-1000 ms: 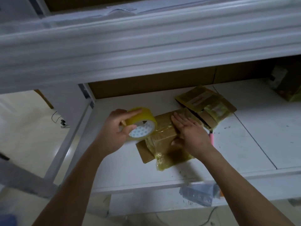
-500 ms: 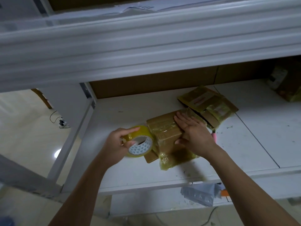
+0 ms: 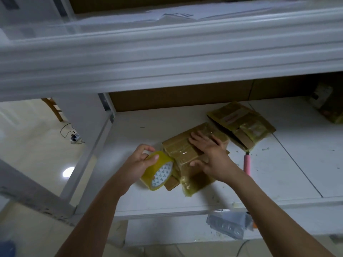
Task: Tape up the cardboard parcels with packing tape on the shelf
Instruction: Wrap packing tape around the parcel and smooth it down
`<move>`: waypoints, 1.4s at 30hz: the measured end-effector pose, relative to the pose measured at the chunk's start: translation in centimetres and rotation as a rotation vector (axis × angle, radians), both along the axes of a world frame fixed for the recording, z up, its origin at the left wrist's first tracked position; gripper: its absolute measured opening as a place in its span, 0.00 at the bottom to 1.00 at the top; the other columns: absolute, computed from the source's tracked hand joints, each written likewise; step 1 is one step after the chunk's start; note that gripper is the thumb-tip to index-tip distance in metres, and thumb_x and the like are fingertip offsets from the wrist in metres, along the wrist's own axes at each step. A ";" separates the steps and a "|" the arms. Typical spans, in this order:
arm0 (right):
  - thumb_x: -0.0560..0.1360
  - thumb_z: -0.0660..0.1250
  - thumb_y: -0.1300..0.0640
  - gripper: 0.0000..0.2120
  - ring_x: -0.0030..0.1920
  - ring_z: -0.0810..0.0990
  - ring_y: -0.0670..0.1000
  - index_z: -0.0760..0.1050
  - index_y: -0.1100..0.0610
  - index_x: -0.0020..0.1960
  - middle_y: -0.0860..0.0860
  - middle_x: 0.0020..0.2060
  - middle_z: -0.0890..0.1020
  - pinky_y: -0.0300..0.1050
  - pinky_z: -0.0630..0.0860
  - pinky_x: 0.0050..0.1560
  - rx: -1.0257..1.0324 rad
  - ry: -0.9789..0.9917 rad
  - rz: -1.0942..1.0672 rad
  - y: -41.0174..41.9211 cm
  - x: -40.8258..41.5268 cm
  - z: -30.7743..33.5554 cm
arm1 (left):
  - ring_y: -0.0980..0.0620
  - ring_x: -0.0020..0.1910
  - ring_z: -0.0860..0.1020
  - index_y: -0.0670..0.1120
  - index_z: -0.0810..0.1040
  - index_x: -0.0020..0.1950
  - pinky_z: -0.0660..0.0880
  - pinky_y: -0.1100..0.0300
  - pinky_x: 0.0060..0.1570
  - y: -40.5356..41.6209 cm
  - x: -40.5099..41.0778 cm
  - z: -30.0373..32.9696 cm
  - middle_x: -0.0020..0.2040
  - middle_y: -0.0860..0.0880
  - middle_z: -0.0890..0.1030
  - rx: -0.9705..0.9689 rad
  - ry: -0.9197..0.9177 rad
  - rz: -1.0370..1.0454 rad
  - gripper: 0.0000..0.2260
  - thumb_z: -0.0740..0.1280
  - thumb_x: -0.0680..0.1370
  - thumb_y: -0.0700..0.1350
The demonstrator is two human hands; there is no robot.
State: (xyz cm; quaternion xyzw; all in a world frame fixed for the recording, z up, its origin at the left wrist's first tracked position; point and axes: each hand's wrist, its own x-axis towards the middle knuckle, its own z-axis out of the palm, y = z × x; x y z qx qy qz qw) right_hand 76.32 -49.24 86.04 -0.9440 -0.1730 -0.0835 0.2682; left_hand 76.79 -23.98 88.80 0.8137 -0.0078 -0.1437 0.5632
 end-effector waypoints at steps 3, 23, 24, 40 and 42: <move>0.75 0.64 0.43 0.37 0.77 0.42 0.43 0.53 0.50 0.79 0.46 0.79 0.52 0.47 0.32 0.75 -0.092 -0.036 -0.003 2.2 -1.0 -0.3 | 0.48 0.49 0.82 0.50 0.77 0.60 0.78 0.54 0.49 -0.2 0.6 0.3 0.52 0.48 0.83 -0.023 0.084 -0.002 0.08 0.66 0.80 0.44; 0.71 0.75 0.50 0.34 0.77 0.53 0.42 0.67 0.49 0.73 0.41 0.74 0.64 0.46 0.28 0.72 0.176 0.024 0.088 2.4 2.4 -1.8 | 0.51 0.32 0.82 0.45 0.82 0.49 0.78 0.60 0.33 -2.2 -0.3 -3.0 0.39 0.44 0.85 -0.033 0.252 0.138 0.07 0.69 0.79 0.48; 0.72 0.74 0.50 0.33 0.77 0.52 0.44 0.66 0.50 0.74 0.42 0.75 0.63 0.45 0.27 0.71 0.153 0.004 0.072 2.7 2.1 -1.8 | 0.51 0.33 0.82 0.45 0.82 0.49 0.80 0.59 0.36 -2.4 -0.4 -3.2 0.40 0.44 0.85 -0.032 0.246 0.161 0.07 0.70 0.78 0.49; 0.71 0.73 0.45 0.25 0.75 0.60 0.51 0.75 0.54 0.65 0.44 0.71 0.71 0.55 0.37 0.74 0.122 -0.156 -0.172 5.6 2.1 -2.9 | 0.48 0.49 0.84 0.52 0.83 0.53 0.79 0.53 0.51 -1.4 -1.1 -4.1 0.51 0.48 0.85 -0.188 0.257 0.135 0.13 0.74 0.72 0.56; 0.71 0.73 0.45 0.25 0.74 0.61 0.51 0.75 0.54 0.64 0.43 0.70 0.71 0.56 0.38 0.75 0.128 -0.151 -0.188 5.6 2.2 -3.0 | 0.48 0.52 0.83 0.54 0.83 0.54 0.79 0.51 0.53 -1.0 -1.8 -4.0 0.52 0.49 0.85 -0.274 0.296 0.099 0.18 0.75 0.67 0.57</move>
